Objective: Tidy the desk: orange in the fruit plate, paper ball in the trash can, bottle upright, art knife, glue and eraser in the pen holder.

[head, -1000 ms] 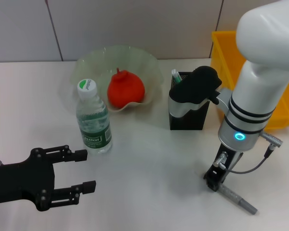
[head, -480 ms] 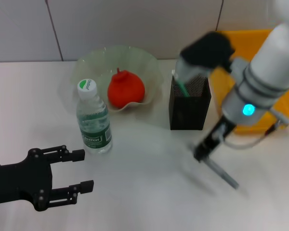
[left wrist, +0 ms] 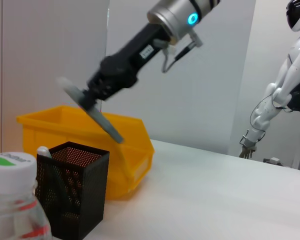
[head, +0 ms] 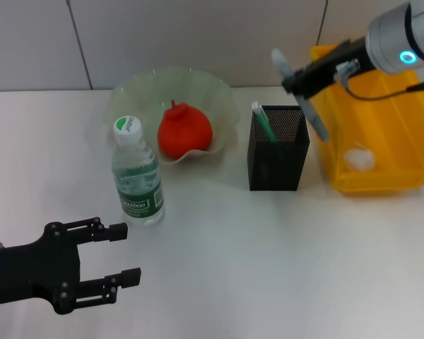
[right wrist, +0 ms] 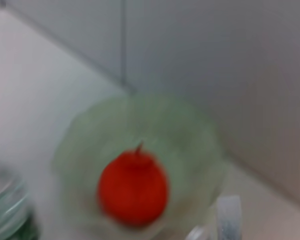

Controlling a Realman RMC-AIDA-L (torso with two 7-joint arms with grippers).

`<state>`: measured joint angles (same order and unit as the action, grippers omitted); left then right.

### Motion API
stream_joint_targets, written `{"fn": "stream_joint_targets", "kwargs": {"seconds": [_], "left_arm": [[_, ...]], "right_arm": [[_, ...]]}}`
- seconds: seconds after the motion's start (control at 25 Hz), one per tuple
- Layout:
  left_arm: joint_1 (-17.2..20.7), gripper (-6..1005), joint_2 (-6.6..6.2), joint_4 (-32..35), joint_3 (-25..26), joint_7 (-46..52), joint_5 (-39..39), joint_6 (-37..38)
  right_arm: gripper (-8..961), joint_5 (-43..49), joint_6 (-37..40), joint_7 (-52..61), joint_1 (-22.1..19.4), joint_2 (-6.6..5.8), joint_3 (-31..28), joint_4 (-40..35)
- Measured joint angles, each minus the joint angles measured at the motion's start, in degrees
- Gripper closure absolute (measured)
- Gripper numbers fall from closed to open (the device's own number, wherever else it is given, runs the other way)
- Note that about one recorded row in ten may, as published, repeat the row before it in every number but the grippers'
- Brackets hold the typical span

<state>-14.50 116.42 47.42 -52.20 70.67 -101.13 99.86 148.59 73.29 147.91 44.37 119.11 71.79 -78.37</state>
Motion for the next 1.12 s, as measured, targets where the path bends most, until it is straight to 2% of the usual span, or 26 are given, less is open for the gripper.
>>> {"fn": "stream_joint_targets", "kwargs": {"seconds": [0.12, 0.4, 0.76, 1.12], "left_arm": [[0.0, 289, 0.02, -0.3, 0.0, 0.0, 0.2, 0.0], [-0.1, 290, 0.08, -0.5, 0.1, 0.1, 0.3, 0.0], [-0.1, 290, 0.23, -0.6, 0.2, 0.2, 0.0, -0.1], [0.0, 290, 0.14, -0.7, 0.6, 0.0, 0.0, -0.1]], "right_arm": [[814, -0.2, -7.3, -2.2, -0.2, 0.15, 1.8, 3.4], [806, -1.2, -14.7, -2.5, 0.4, 0.16, 5.2, 7.8], [765, -3.6, -16.9, -2.6, 1.1, 0.23, 7.0, 8.9], [723, -4.1, -17.4, -2.6, 1.7, 0.26, 8.0, 13.4]]}}
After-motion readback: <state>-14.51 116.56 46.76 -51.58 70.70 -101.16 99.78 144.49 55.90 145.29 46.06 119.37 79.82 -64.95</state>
